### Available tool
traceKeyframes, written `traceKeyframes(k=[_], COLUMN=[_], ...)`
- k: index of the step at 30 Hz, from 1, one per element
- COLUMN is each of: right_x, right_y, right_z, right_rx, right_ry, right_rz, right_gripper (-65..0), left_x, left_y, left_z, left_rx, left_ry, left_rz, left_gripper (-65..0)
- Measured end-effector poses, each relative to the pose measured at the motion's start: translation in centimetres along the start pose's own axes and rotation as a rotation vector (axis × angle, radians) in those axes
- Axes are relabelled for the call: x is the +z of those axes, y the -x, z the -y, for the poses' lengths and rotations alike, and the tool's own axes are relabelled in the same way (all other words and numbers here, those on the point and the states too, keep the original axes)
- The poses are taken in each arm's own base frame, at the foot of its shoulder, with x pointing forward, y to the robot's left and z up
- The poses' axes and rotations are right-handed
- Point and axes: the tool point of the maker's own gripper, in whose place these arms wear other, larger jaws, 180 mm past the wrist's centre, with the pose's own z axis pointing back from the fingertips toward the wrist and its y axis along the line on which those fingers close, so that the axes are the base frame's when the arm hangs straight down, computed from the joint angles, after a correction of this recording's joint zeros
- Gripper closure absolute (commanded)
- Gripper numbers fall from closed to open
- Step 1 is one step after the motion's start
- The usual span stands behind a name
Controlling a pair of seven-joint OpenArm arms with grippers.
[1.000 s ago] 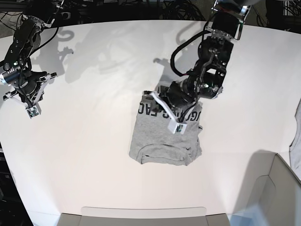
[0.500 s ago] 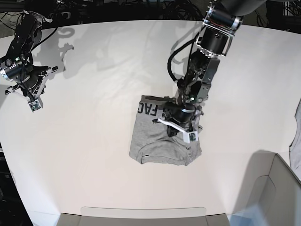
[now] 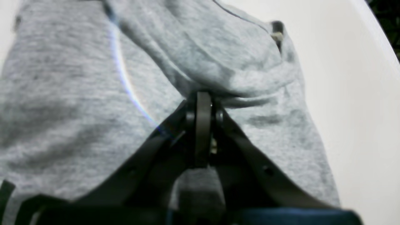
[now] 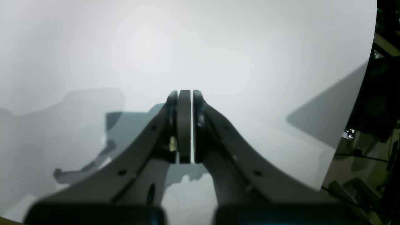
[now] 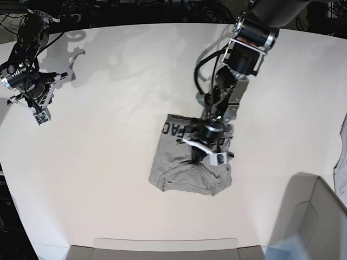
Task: Fold the T-shirt properly
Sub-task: 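Drag the folded shirt with left gripper toward the table edge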
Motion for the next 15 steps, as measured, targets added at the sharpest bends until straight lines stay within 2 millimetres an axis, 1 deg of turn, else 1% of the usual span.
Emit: traceKeyframes(k=[3,7,10,15], right_x=[0.0,0.0,0.0,0.0], right_y=[0.0,-0.5,-0.9,-0.8], right_z=[0.0,-0.1,0.2,0.1], right_rx=[0.002,0.002,0.003,0.002], right_ry=[-0.001,-0.003,0.004,0.001], right_rz=[-0.001,0.01,0.022,0.018], right_gripper=[-1.2,-1.2,-1.2,-1.2], left_x=[1.3,2.7,3.4,4.1], left_y=[-0.7,-1.7,-2.3,-3.2], left_z=[-4.2,-8.3,-10.6,-13.3], left_rx=[-0.05,-0.11,-0.143,-0.178], left_ry=[-0.055,-0.12,-0.152,-0.201], left_rz=[0.031,0.039,0.037,0.032], left_gripper=[0.0,0.0,0.0,0.0])
